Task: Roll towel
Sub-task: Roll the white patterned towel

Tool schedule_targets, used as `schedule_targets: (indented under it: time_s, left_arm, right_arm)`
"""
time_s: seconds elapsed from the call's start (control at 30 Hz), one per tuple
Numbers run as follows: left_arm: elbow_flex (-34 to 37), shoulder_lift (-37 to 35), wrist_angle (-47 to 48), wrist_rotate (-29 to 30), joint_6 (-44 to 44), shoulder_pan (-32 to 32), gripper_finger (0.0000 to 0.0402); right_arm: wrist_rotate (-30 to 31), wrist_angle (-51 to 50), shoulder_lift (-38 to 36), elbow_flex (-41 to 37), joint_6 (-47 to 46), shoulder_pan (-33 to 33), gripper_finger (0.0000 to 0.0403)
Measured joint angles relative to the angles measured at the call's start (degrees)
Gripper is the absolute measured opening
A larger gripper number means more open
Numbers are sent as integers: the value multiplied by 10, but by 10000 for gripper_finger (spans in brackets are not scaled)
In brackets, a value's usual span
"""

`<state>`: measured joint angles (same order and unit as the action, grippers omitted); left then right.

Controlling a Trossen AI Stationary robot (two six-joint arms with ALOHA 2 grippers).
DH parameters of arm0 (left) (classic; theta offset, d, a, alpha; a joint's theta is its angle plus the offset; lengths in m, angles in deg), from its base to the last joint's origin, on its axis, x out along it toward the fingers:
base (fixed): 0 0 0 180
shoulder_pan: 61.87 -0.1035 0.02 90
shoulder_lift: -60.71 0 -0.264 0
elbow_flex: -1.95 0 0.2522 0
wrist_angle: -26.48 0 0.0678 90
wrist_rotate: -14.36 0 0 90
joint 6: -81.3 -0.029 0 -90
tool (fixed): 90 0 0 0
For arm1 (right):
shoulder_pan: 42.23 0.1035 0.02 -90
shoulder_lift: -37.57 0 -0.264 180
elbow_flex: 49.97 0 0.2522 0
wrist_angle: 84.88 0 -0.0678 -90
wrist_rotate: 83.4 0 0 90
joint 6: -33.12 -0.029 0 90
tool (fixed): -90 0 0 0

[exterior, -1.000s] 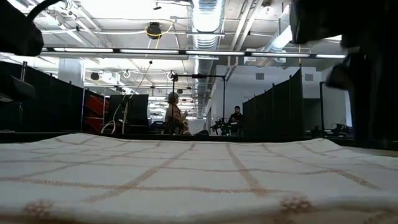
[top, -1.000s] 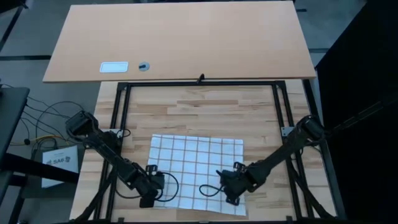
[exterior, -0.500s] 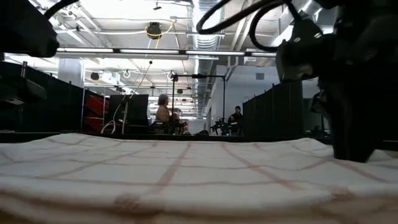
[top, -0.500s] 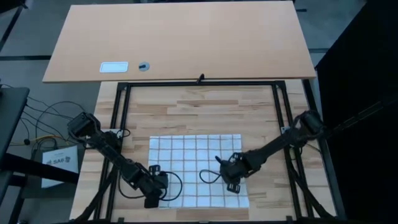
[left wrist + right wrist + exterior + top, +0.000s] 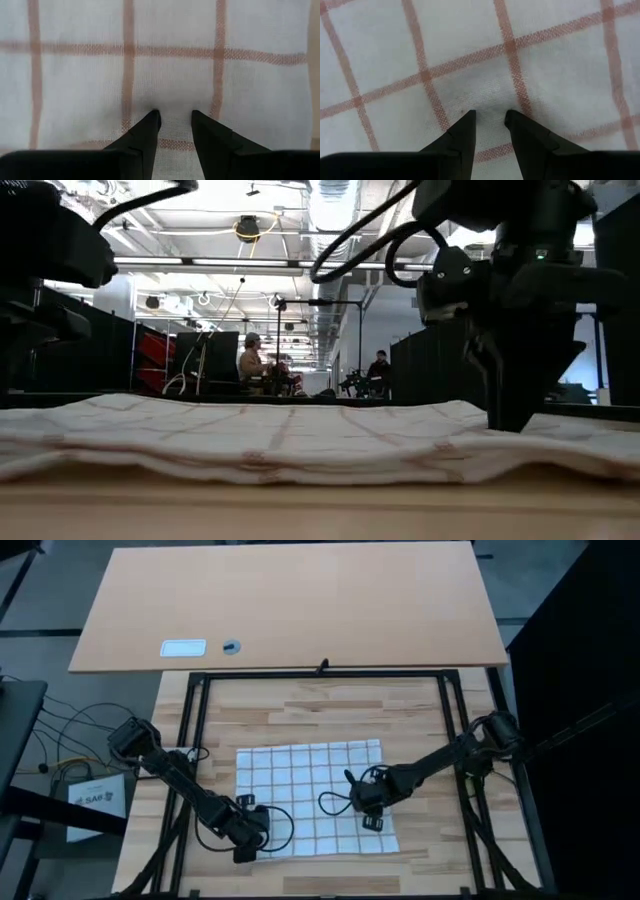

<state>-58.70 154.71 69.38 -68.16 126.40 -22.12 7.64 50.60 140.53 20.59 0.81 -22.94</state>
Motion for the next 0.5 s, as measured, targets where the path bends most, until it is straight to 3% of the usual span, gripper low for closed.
schedule_targets:
  time_s: [0.1,0.3,0.5]
  left_arm:
    - [-8,-38,27,-4,14,0,106]
    - [-29,-110,-17,-57,-5,-3,107]
    - [-30,-132,-69,-22,-76,-9,107]
  right_arm:
    - [-1,-15,-39,-5,-3,13,107]
    - [-9,-8,-120,3,-11,56,107]
    - [-9,40,-145,4,-48,59,107]
